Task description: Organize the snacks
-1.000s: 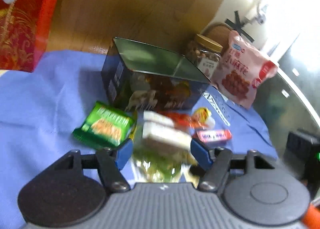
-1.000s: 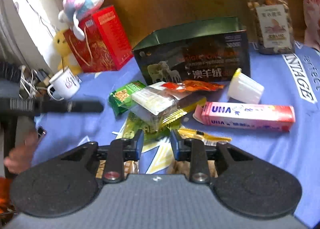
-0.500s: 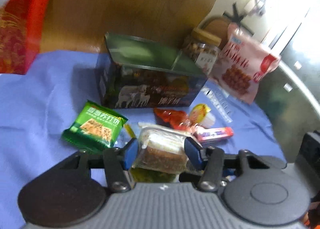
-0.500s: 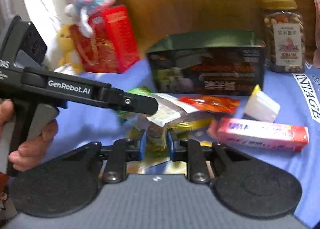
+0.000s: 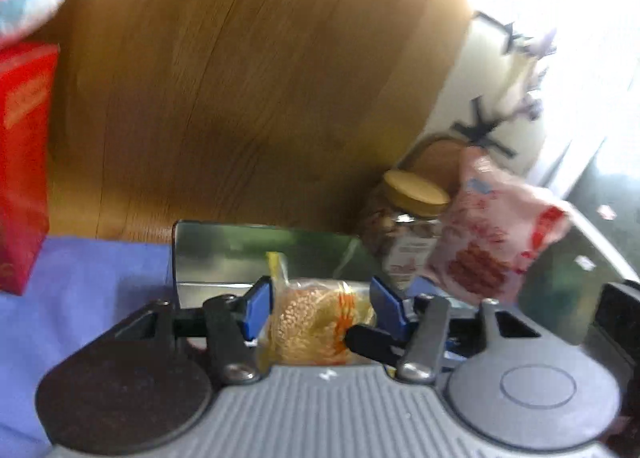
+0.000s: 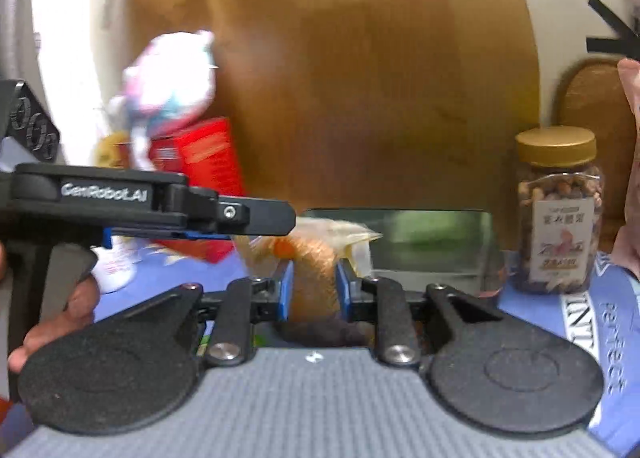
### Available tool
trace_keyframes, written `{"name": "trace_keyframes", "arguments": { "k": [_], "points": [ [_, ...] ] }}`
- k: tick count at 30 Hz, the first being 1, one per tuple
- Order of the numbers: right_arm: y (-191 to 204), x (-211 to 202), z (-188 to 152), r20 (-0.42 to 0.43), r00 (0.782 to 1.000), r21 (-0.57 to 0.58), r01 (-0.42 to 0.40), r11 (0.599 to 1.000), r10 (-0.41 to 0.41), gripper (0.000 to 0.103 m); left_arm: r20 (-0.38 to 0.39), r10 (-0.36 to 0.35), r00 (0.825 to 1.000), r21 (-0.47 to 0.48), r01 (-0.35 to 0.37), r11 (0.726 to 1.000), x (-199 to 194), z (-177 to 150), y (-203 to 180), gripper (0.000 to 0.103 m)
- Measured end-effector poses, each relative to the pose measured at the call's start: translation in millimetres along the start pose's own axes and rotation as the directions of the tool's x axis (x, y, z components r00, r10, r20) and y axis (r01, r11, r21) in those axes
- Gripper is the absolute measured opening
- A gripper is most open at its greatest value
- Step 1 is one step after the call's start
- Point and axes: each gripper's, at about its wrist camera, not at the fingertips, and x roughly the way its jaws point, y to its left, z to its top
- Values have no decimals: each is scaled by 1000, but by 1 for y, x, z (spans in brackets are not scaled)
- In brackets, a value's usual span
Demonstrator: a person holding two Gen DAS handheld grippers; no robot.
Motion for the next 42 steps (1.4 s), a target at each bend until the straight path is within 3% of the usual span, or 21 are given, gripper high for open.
{"name": "trace_keyframes", "arguments": {
  "k": [4,7,12,17,19,20,23,24,26,30,32,36,39,42],
  "points": [
    [-32,7,0,-7,1000,68,23,997,-22,34,-11,-15,1000,-67,14,998,7,-6,21,56],
    [-60,-25,-12,61,997,129,29,991,-38,35,56,-38,998,-108,44,993,-21,-10,39,58],
    [-91,-58,-41,58,993,218,92,972,-107,36,51,-85,995,-133,91,987,-44,-22,38,58],
    [-106,-56,-61,-17,994,295,109,949,-109,37,-99,-102,990,-56,97,994,-9,-48,5,60],
    [-111,-44,-64,-47,996,348,86,934,-74,37,-148,-93,985,-22,90,996,14,-60,-5,68],
    [-112,-38,-66,-58,997,373,77,925,-59,37,-181,-100,978,-12,100,995,27,-65,-7,73],
    [-111,-21,-72,-81,997,439,31,898,6,38,-286,-55,957,21,64,998,56,-84,-12,68],
    [-111,-19,-75,-76,996,474,4,881,37,38,-256,-37,966,65,55,996,50,-90,-18,67],
    [-103,-19,-82,-87,994,503,-16,864,68,39,-285,-40,958,130,80,988,39,-98,-31,65],
    [-68,-34,-97,-114,993,387,35,922,10,38,-289,-56,956,188,114,976,8,-117,-45,65],
    [-61,-37,-103,-125,992,381,28,924,22,38,-273,-46,961,192,102,976,-1,-121,-47,66],
    [-49,-44,-101,-121,993,378,51,925,-5,40,-226,-18,974,112,45,993,-22,-115,-41,66],
    [-44,-62,-94,-78,994,327,101,939,-80,46,-136,-14,991,65,23,998,-55,-110,-34,69],
    [-39,-94,-96,-25,994,317,106,942,-103,50,-104,-18,994,-4,18,1000,-75,-113,-26,69]
  ]
}}
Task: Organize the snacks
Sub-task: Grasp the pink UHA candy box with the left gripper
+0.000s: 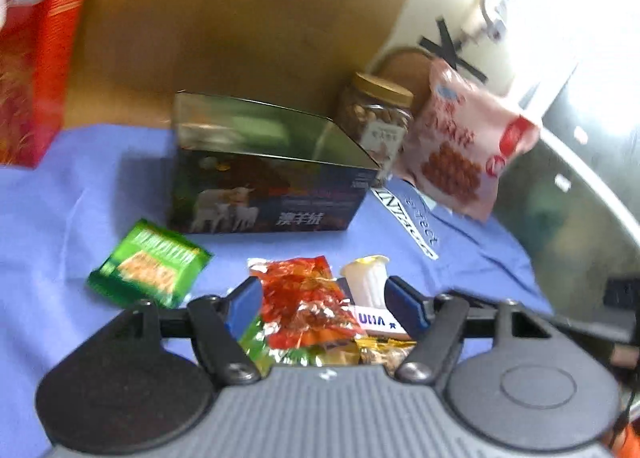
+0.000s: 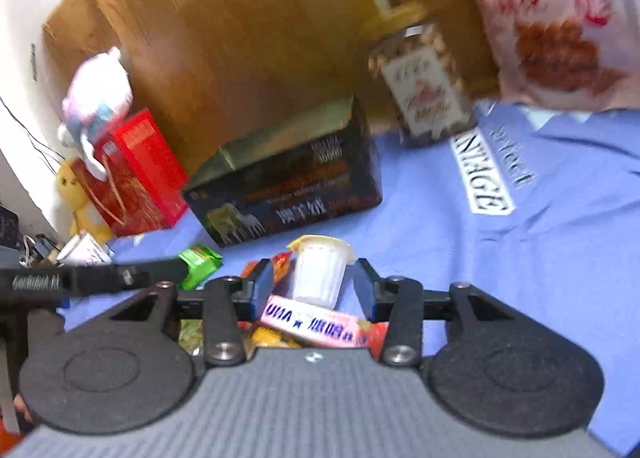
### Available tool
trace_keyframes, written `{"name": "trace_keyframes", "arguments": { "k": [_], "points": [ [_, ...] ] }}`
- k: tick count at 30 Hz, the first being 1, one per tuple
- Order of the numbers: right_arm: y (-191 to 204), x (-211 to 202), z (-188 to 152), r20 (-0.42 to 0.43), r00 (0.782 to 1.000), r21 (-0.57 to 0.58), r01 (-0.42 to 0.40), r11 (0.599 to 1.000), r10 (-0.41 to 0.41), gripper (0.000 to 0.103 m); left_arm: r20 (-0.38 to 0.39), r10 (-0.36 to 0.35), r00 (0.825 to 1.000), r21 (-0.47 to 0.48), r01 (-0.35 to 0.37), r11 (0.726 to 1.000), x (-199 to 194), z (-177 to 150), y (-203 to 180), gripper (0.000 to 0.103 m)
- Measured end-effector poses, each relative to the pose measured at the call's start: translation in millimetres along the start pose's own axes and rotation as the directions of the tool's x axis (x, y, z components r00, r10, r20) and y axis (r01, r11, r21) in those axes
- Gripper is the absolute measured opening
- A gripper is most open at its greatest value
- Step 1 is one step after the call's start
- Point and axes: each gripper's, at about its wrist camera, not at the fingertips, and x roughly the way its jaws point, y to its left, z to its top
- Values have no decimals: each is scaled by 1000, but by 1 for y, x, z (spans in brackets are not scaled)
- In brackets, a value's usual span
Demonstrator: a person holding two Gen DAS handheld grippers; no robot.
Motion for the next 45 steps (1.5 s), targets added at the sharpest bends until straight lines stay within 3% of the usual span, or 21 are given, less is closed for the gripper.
{"name": "trace_keyframes", "arguments": {
  "k": [3,7,14,20,24,30,34,38,40,43,45],
  "points": [
    [0,-24,-15,24,1000,17,9,1000,-9,52,2,-5,1000,-47,5,999,-8,-12,0,69],
    [-1,-41,-41,-6,1000,43,18,999,-17,52,-6,1,1000,-84,-1,996,-21,-36,-6,69],
    [-5,-68,-89,-17,1000,97,-21,995,22,52,-5,28,1000,-91,-29,995,-59,-77,-12,69],
    [-3,-64,-99,-16,998,79,-59,995,60,52,-35,-1,999,-65,-2,998,-63,-95,-21,69],
    [-3,-60,-87,-13,997,18,-72,997,72,51,-44,-51,998,-47,49,998,-49,-87,-35,66],
    [-10,-52,-56,18,999,-170,39,985,-37,51,-99,-116,988,-95,107,990,-4,-62,-47,66],
    [-18,-26,-40,-15,998,-276,60,959,-66,51,-141,-62,988,-129,44,991,33,-48,-43,66],
    [-12,0,-34,-59,996,-390,37,920,-65,51,-136,-79,988,-240,45,970,54,-30,-17,68],
    [-9,11,-35,-97,994,-426,11,905,-58,37,-126,-70,990,-281,32,959,61,-25,-9,68],
    [-7,6,-39,-98,994,-469,1,883,-53,30,-125,-89,988,-278,51,959,62,-22,-11,68],
    [-12,-7,-38,-114,993,-431,-34,902,-17,29,-130,-97,987,-252,61,966,63,-21,-20,68]
  ]
}}
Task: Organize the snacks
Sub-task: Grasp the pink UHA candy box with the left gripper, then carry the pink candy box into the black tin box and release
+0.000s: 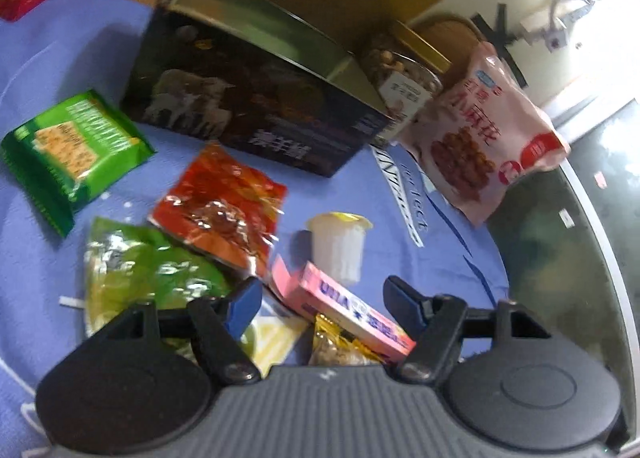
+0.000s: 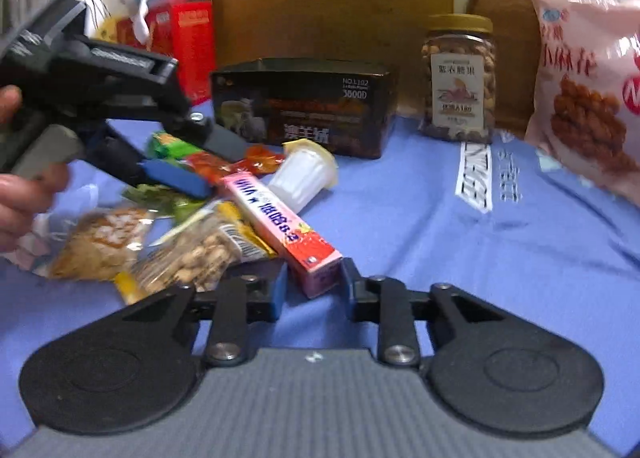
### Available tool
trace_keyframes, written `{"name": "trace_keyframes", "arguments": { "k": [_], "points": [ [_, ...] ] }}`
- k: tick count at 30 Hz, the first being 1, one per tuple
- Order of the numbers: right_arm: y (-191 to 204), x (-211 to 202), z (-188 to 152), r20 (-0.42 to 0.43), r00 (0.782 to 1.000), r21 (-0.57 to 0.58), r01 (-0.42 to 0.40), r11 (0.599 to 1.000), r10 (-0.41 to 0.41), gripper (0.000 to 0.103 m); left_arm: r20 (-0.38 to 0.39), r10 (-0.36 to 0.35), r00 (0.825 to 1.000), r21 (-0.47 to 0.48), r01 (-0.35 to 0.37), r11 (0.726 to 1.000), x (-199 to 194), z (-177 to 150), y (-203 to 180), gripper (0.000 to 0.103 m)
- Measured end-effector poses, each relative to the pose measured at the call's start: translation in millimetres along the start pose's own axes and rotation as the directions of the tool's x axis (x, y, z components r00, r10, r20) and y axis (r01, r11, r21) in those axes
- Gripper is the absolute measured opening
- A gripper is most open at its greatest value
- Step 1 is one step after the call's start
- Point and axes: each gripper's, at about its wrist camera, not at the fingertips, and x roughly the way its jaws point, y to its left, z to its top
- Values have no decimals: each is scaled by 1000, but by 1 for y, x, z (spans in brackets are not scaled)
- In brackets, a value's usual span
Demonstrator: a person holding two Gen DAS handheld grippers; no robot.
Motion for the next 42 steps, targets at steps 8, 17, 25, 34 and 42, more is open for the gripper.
{"name": "trace_keyframes", "arguments": {
  "k": [8,17,25,34,42],
  "points": [
    [-41,-54,-31,28,999,219,-24,975,19,30,-60,-8,998,185,19,983,21,-13,-40,67],
    [-10,-40,-28,21,993,61,112,992,-114,33,-74,46,996,330,-19,944,31,-20,-59,45],
    [-5,-54,-14,72,986,100,141,985,-149,32,-27,-47,999,326,53,944,2,-4,-70,43],
    [4,-39,61,172,979,34,109,993,-113,32,184,-74,980,290,18,957,-48,68,-63,43],
    [20,53,139,159,984,-45,82,996,-74,33,303,89,949,178,-148,973,-32,133,-12,46]
  ]
}}
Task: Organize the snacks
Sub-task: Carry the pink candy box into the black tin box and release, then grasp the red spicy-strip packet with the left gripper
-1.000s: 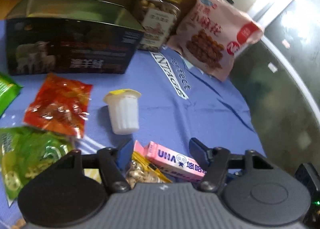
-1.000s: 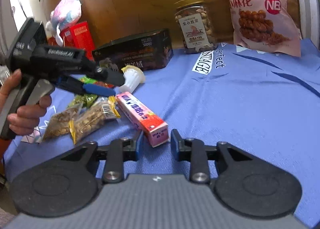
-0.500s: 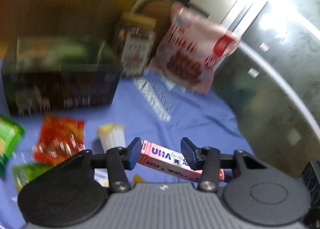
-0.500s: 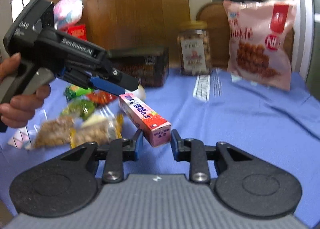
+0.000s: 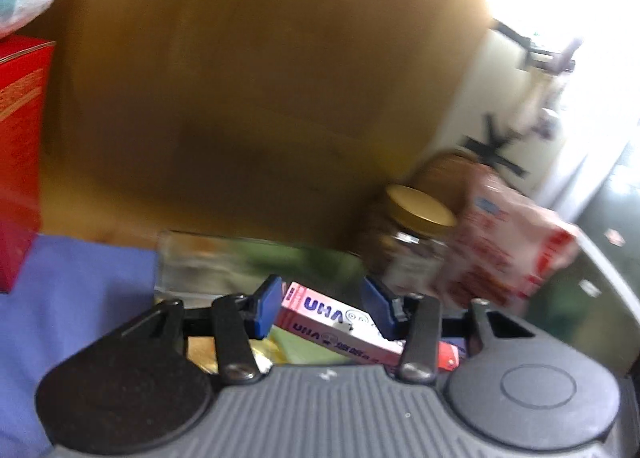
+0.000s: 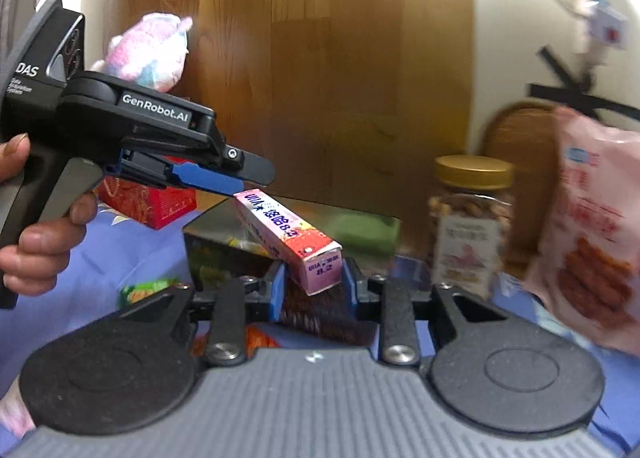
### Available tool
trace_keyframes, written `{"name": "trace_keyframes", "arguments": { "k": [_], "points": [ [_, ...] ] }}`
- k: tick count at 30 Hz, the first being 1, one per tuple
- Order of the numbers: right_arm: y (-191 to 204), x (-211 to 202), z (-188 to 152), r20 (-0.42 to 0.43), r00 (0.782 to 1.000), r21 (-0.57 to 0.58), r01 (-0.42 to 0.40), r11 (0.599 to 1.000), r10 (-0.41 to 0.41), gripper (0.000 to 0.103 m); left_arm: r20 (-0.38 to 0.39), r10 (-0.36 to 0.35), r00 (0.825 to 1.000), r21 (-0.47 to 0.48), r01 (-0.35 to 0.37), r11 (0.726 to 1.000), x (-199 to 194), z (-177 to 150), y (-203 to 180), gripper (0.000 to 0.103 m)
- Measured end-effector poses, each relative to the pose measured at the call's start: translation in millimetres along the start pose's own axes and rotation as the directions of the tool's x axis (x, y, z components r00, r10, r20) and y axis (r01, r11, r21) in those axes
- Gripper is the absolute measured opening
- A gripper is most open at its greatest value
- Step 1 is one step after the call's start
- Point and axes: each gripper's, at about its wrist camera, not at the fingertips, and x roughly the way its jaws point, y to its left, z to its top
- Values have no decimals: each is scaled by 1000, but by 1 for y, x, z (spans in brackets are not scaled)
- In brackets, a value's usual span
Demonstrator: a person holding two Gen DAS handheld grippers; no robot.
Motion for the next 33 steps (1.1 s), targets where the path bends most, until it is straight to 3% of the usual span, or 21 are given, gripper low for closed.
{"name": "trace_keyframes", "arguments": {
  "k": [2,5,7,9,13,16,18,22,31,33],
  "points": [
    [5,22,4,-5,1000,-13,1,1000,-1,33,-2,21,1000,-25,-21,999,9,2,12,50],
    [8,46,6,-24,999,0,31,1000,-31,35,26,-9,1000,-53,11,999,5,0,29,55],
    [-4,45,6,6,999,88,46,995,-47,47,101,49,994,-45,-45,998,-8,-3,37,61],
    [-22,40,4,35,998,210,37,977,-45,52,135,109,985,-52,-103,993,-12,-6,45,62],
    [-56,43,-1,4,998,406,50,913,-57,53,52,159,986,-74,-155,985,1,-15,55,64],
    [-68,60,-9,-64,998,509,14,861,21,59,-35,147,989,-60,-148,987,17,-28,54,63],
    [-63,68,-14,-108,994,512,44,858,14,61,-46,172,984,-40,-174,984,21,-35,49,65],
    [-54,58,-18,-112,994,506,41,862,19,62,-52,192,980,-11,-193,981,17,-39,44,65],
    [-43,21,-32,-74,997,501,3,866,39,65,-60,162,985,-41,-164,986,1,-43,49,69],
    [-43,11,-31,-51,999,475,26,879,-2,66,-35,166,986,-69,-168,983,-12,-44,54,69]
  ]
}}
